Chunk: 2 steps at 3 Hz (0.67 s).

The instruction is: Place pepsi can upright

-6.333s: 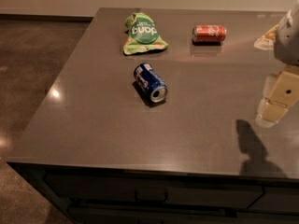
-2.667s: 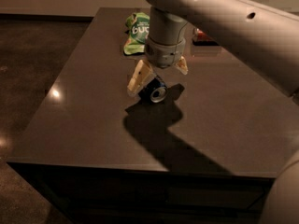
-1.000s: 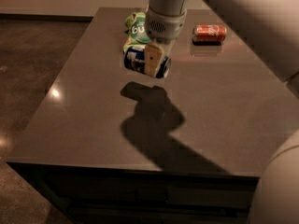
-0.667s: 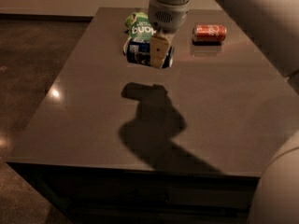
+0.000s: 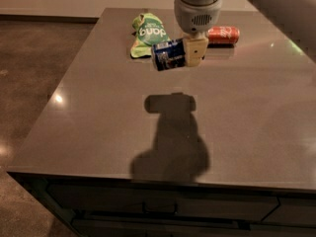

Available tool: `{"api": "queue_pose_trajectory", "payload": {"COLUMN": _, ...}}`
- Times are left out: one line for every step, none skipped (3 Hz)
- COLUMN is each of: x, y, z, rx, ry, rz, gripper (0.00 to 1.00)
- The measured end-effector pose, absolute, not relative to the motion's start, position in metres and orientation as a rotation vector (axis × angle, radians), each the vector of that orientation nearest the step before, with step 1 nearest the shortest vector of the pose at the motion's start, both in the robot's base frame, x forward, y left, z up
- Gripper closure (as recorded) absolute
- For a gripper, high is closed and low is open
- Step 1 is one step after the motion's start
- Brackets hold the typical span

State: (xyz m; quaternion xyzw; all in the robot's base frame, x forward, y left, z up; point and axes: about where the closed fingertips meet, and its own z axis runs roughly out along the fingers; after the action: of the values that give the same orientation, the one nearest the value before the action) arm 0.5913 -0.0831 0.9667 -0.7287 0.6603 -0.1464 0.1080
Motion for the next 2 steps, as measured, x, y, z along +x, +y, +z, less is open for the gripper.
{"api": "queue_pose_trajectory", "payload": {"x": 0.585, "y": -0.101, "z": 0.964, "rx": -2.301, "ry": 1.766, "rz": -0.553, "gripper": 1.00}}
{"api": "queue_pose_trajectory", "payload": {"x": 0.581, "y": -0.118, "z": 0.964, "rx": -2.423, "ry": 1.602, "rz": -0.688, "gripper": 1.00}}
